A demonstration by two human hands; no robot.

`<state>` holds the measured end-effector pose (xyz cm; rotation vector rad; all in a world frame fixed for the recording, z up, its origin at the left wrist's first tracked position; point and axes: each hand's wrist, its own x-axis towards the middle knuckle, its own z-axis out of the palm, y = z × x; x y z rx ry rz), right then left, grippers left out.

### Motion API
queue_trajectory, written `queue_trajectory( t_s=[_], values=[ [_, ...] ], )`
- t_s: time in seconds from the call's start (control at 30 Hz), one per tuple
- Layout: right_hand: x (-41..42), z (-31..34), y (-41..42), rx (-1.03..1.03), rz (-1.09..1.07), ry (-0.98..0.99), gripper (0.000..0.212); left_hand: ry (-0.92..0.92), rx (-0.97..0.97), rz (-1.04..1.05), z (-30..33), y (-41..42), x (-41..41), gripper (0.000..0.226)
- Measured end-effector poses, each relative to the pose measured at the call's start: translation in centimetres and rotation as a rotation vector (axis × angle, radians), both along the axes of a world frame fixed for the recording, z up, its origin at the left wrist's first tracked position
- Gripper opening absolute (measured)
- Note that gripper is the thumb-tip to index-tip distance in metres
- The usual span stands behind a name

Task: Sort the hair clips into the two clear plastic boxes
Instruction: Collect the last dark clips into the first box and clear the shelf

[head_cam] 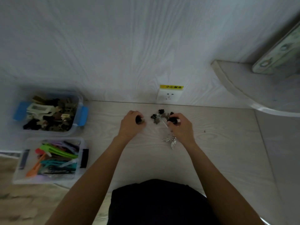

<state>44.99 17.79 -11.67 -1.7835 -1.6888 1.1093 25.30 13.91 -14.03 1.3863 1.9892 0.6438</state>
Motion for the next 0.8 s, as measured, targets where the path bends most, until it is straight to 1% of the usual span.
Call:
queue_trajectory(
  t_s=[0.07,0.13,0.2,0.3,0.37,0.47,0.57,0.63,0.73,0.8],
  values=[
    [-1.1,0.9,-0.6,-0.102,-0.049,0.156,0.018,-0.060,0.114,0.030,1.8,-1.2,-0.9,0.023],
    [-3.3,1.9,-1.0,-0.137,0.008,0.242,0.017,-0.072,0.244,0.041,4.0,-2.7,-2.7,0.024],
    [-7.0,2.9,-1.7,-0.147,0.123,0.300,0.016,-0.013,0.319,0.061,6.0,-4.8,-6.0,0.026],
    [-13.2,4.2,-2.8,-0.166,0.285,0.351,0.016,0.146,0.340,0.136,7.5,-7.7,-11.4,0.026],
    [-17.5,5.1,-3.2,-0.123,0.387,0.326,0.018,0.216,0.268,0.212,7.9,-9.5,-14.7,0.029],
    [-23.5,6.0,-3.7,-0.006,0.537,0.277,0.020,0.240,0.130,0.309,8.4,-11.6,-18.5,0.040],
    [-27.7,6.2,-3.7,0.099,0.650,0.184,0.020,0.236,0.054,0.321,8.6,-12.3,-20.4,0.058],
    [-29.2,5.8,-3.6,0.166,0.702,0.080,0.028,0.243,0.052,0.272,8.4,-12.4,-21.2,0.065],
    [-30.2,5.4,-3.8,0.220,0.754,-0.018,0.041,0.277,0.089,0.241,8.0,-12.5,-22.2,0.058],
    [-29.6,5.3,-4.0,0.229,0.749,-0.024,0.042,0.304,0.159,0.240,7.8,-12.3,-22.2,0.046]
  ],
)
